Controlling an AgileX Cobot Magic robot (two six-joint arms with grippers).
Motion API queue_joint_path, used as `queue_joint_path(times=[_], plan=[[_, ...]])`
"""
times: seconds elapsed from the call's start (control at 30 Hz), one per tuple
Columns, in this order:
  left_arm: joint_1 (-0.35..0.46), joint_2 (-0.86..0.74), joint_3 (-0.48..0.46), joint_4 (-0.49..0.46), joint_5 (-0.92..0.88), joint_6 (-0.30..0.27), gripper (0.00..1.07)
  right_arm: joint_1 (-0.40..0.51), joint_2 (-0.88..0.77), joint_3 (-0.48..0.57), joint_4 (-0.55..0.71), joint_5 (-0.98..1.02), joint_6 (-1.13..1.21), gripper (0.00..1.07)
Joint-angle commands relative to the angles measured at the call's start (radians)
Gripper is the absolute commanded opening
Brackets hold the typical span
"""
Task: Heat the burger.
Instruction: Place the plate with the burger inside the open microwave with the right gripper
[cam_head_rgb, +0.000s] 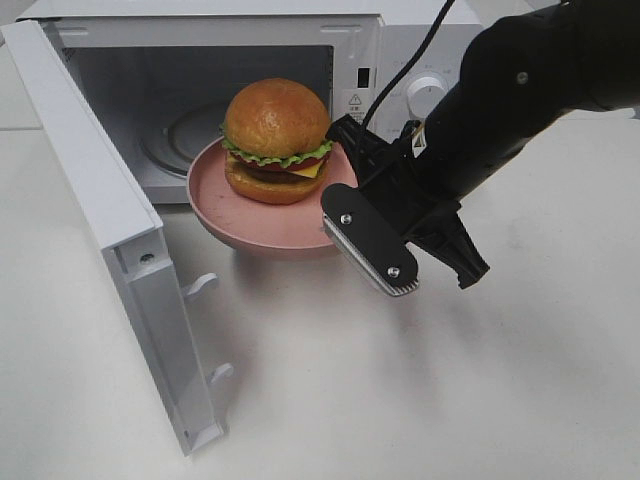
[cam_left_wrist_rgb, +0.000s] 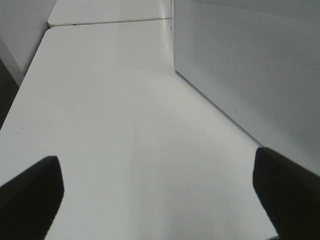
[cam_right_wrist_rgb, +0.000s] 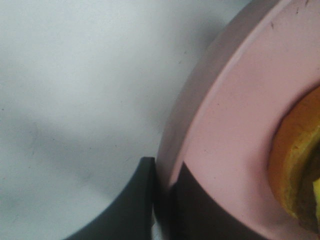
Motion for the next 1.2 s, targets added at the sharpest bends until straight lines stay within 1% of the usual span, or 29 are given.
queue_joint_path(times=[0.03, 0.17, 0.2, 0.3, 0.37, 0.5, 0.53, 0.63, 0.7, 0.8, 0.87, 0.9, 0.97, 1.0, 1.03, 1.17, 1.2], plan=[[-0.003, -0.021, 0.003, 0.001, -0.001, -0.004, 0.98, -0.003, 0.018, -0.049, 0.000, -0.058, 0.004, 0.00], [-0.003, -0.021, 0.003, 0.001, -0.001, -0.004, 0.98, -0.003, 0.049, -0.085, 0.000, -0.052, 0.004, 0.00], [-0.003, -0.021, 0.003, 0.001, -0.001, -0.004, 0.98, -0.003, 0.069, -0.109, -0.006, -0.036, 0.004, 0.00], [-0.003, -0.021, 0.003, 0.001, -0.001, -0.004, 0.98, -0.003, 0.077, -0.122, -0.010, -0.031, 0.004, 0.00], [-0.003, -0.021, 0.003, 0.001, -0.001, -0.004, 0.98, -0.003, 0.107, -0.165, -0.018, -0.014, 0.004, 0.00], [-0.003, -0.021, 0.003, 0.001, -0.001, -0.004, 0.98, -0.003, 0.128, -0.197, -0.025, 0.000, 0.004, 0.00], [-0.003, -0.021, 0.003, 0.001, -0.001, -0.004, 0.98, -0.003, 0.145, -0.221, -0.034, 0.016, 0.004, 0.00], [-0.003, -0.021, 0.003, 0.001, -0.001, -0.004, 0.98, -0.003, 0.153, -0.232, -0.038, 0.021, 0.004, 0.00], [-0.003, -0.021, 0.003, 0.001, -0.001, -0.004, 0.98, -0.003, 0.187, -0.281, -0.042, 0.049, 0.004, 0.00], [-0.003, -0.021, 0.003, 0.001, -0.001, -0.004, 0.98, -0.003, 0.207, -0.310, -0.044, 0.072, 0.004, 0.00], [-0.003, -0.021, 0.003, 0.001, -0.001, -0.004, 0.98, -0.003, 0.231, -0.357, -0.044, 0.095, 0.005, 0.00], [-0.003, -0.021, 0.003, 0.001, -0.001, -0.004, 0.98, -0.003, 0.231, -0.357, -0.044, 0.095, 0.005, 0.00], [-0.003, -0.021, 0.003, 0.001, -0.001, -0.004, 0.98, -0.003, 0.264, -0.402, -0.044, 0.116, 0.023, 0.00], [-0.003, -0.021, 0.003, 0.001, -0.001, -0.004, 0.98, -0.003, 0.264, -0.402, -0.044, 0.116, 0.023, 0.00], [-0.003, -0.021, 0.003, 0.001, -0.001, -0.004, 0.98, -0.003, 0.284, -0.431, -0.044, 0.122, 0.028, 0.00], [-0.003, -0.021, 0.003, 0.001, -0.001, -0.004, 0.98, -0.003, 0.309, -0.468, -0.044, 0.127, 0.036, 0.00], [-0.003, -0.021, 0.003, 0.001, -0.001, -0.004, 0.98, -0.003, 0.328, -0.498, -0.050, 0.134, 0.058, 0.00]])
